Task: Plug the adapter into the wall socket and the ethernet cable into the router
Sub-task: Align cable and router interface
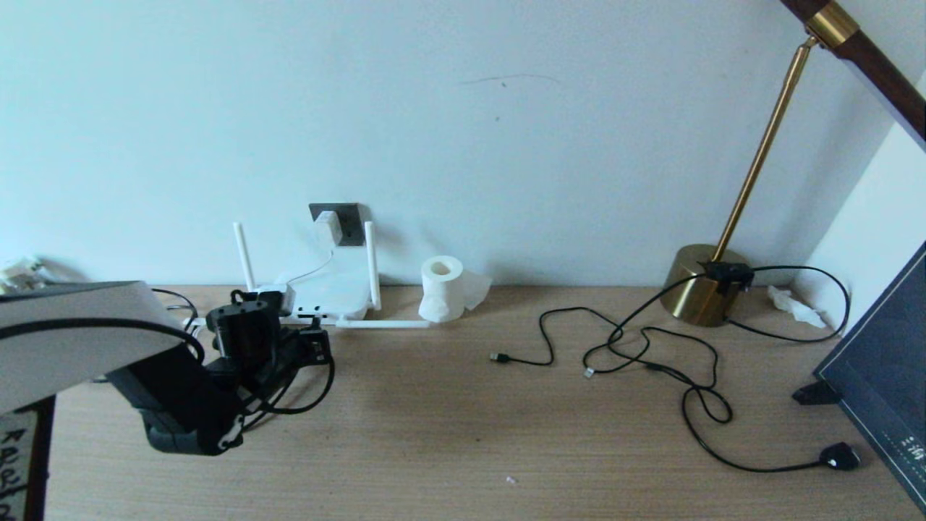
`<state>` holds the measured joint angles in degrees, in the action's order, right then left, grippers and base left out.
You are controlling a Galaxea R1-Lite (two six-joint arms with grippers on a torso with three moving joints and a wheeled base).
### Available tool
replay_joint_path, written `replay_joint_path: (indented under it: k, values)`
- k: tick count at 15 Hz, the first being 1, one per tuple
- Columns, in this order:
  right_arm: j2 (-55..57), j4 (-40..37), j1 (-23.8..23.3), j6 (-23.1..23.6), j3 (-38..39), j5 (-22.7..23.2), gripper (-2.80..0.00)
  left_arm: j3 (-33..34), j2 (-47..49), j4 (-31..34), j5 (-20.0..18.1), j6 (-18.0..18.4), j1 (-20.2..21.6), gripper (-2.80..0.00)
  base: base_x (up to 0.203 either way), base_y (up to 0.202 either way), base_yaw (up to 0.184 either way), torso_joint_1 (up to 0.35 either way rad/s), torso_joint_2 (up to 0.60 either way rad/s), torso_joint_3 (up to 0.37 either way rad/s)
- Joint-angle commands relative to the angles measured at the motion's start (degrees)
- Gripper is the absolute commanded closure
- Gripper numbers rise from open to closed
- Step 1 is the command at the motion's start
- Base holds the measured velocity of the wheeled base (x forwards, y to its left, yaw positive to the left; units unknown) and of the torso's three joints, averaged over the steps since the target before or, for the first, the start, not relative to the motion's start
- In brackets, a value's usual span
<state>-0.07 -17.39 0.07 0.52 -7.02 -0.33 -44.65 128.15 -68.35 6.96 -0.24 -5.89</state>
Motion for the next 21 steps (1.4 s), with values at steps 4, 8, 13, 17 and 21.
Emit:
replay_joint_path:
  k: [4,8,13,17,21]
  values:
    - [0.1,-0.1,0.0,0.1,0.0,0.0,-2.8,0.3,-0.4,-0.5,0.1,-0.1,0.1,0.0,0.0,0.0,0.0,0.0,0.0,0.0]
    - [0.1,-0.1,0.0,0.1,0.0,0.0,-2.8,0.2,-0.4,-0.5,0.1,-0.1,0.4,0.0,0.0,0.0,0.0,0.0,0.0,0.0]
    - [0.1,-0.1,0.0,0.1,0.0,0.0,-2.8,-0.1,0.1,-0.5,0.0,-0.1,0.4,0.0,0.0,0.0,0.0,0.0,0.0,0.0]
    - [0.1,-0.1,0.0,0.0,0.0,0.0,-2.8,-0.1,0.1,-0.5,0.0,-0.1,0.4,0.0,0.0,0.0,0.0,0.0,0.0,0.0]
    - [0.1,-0.1,0.0,0.1,0.0,0.0,-2.8,-0.2,0.2,-0.5,0.0,-0.1,0.4,0.0,0.0,0.0,0.0,0.0,0.0,0.0]
